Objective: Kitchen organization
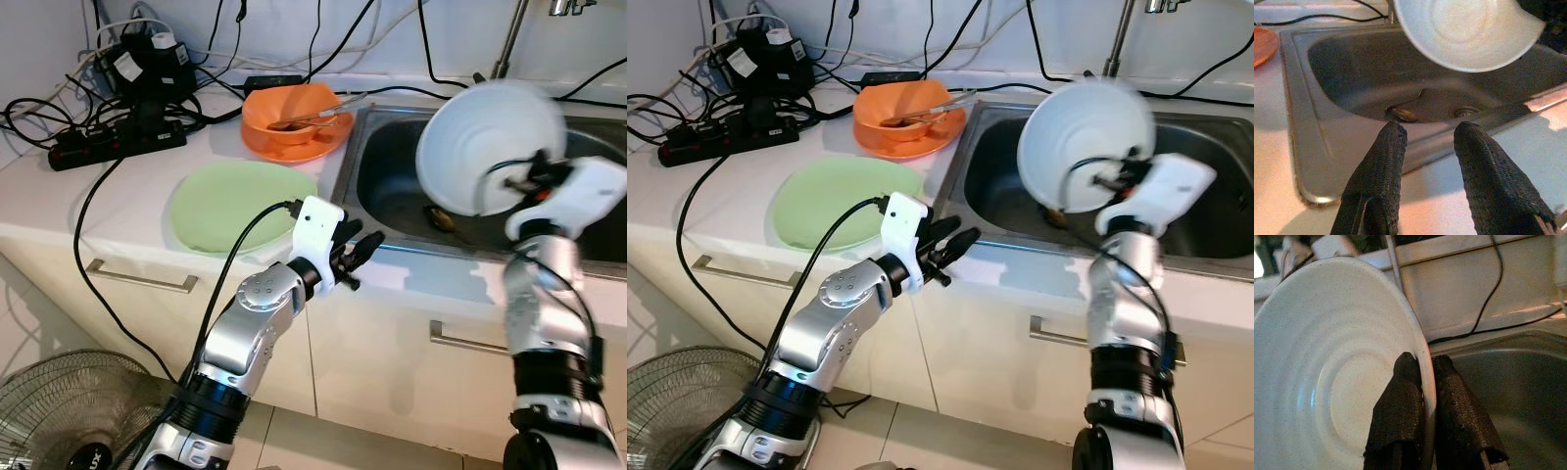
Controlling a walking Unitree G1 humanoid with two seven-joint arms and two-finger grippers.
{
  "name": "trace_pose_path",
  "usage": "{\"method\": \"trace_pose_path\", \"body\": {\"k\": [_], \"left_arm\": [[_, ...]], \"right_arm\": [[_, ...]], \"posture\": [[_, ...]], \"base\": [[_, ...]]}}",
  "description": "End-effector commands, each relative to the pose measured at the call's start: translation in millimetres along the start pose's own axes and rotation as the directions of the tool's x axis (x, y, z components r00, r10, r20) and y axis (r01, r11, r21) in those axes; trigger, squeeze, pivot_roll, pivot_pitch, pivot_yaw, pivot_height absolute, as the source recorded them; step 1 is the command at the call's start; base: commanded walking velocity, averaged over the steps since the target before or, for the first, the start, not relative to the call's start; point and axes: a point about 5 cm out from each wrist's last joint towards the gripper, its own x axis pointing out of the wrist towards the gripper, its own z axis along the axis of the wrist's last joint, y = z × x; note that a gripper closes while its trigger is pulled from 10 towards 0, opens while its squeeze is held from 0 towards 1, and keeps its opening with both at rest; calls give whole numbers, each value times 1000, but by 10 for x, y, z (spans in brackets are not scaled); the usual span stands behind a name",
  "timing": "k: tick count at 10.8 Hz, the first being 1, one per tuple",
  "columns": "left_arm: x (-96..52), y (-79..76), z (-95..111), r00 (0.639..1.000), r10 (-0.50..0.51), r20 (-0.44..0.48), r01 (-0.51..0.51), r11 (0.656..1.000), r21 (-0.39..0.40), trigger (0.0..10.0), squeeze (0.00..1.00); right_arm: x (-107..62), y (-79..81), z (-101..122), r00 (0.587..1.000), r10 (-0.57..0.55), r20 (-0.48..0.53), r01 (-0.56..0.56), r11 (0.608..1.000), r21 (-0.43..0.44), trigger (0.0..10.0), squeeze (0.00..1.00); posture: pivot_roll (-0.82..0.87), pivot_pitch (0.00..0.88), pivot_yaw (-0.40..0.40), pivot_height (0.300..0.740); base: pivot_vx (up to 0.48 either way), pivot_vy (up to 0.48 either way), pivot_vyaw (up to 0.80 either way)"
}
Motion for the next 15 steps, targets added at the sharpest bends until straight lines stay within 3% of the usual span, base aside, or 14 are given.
{"method": "trace_pose_path", "body": {"k": [1, 6, 12, 13, 14, 15], "left_arm": [[-21, 17, -65, 999, 6, -42, -5, 1000, 6, 10000, 0], [-71, 19, -76, 998, 9, -67, -7, 1000, 30, 10000, 0], [-93, 3, -73, 997, 9, -74, -5, 999, 48, 10000, 0], [-91, -6, -81, 997, 6, -77, -2, 999, 47, 10000, 0], [-89, -10, -82, 997, 3, -78, 0, 999, 49, 10000, 0], [-89, -10, -80, 997, 3, -78, 1, 999, 51, 10000, 0]], "right_arm": [[64, 103, 92, 998, 40, 58, -38, 999, -34, 10000, 0], [37, 323, -238, 986, 164, -18, -163, 958, -236, 10000, 0], [11, 426, -350, 975, 219, -32, -219, 936, -276, 10000, 0], [1, 428, -372, 974, 221, -40, -224, 937, -267, 10000, 1000], [-8, 439, -391, 973, 224, -47, -228, 936, -268, 10000, 1000], [-8, 447, -397, 973, 226, -48, -231, 936, -264, 10000, 24]], "posture": [[49, 0, 89, 740], [68, 0, 82, 740], [77, 0, 79, 740], [76, 0, 79, 740], [77, 0, 78, 740], [79, 0, 77, 740]], "base": [[0, 0, 0], [0, 0, 0], [0, 0, 0], [0, 0, 0], [0, 0, 0], [0, 0, 0]]}}
